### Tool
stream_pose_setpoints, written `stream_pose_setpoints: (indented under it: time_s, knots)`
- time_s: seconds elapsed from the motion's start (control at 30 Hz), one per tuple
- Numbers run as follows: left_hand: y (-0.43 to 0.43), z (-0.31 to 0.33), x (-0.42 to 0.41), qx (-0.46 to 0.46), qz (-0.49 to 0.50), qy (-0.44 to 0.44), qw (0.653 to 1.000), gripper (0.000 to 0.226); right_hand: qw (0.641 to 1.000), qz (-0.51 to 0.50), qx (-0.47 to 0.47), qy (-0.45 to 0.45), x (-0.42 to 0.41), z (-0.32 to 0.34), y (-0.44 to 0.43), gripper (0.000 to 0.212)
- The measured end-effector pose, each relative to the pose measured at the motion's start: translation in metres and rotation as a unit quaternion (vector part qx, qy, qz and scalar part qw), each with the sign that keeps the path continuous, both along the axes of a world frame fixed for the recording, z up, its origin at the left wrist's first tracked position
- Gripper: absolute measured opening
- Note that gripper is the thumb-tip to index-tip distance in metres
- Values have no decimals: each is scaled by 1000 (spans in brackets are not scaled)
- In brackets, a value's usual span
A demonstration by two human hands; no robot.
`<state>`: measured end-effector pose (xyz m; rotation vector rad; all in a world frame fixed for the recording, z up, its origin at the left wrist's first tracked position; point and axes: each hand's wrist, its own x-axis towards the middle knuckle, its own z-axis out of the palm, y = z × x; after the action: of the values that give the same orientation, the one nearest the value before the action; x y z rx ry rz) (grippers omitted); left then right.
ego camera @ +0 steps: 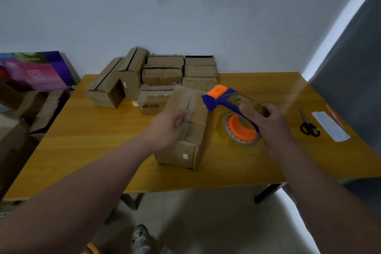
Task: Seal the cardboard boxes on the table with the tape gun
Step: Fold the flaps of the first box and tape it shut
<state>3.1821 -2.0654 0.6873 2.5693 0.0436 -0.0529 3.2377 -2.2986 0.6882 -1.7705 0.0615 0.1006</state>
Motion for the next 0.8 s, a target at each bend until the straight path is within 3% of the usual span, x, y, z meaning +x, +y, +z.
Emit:
stream_pose_setpoints:
  time_s: [0.07,0.13,0.2,0.27,0.4,0.53,0.67,0.8]
  knots:
    - [-5,12,4,-221,118,14,968,42,997,38,60,8,-4,6,4,62]
    - [-3,22,11,-397,198,98,891,49,994,68,88,8,-6,9,7,59]
    - [3,28,14,-505,221,193,812,61,990,92,102,0,-8,10,9,60]
    - [8,28,14,-549,214,232,774,58,989,117,96,-2,-10,10,9,63]
    - [12,24,9,-545,208,174,794,17,983,171,69,2,-11,13,9,65]
    - [18,16,2,-447,247,98,854,9,975,220,-35,-1,-17,16,20,59]
    - [40,3,-9,-420,314,54,850,8,966,210,-141,-53,-14,25,10,51]
    - [60,-17,-17,-372,341,21,863,14,953,233,-191,-22,-12,23,-6,47]
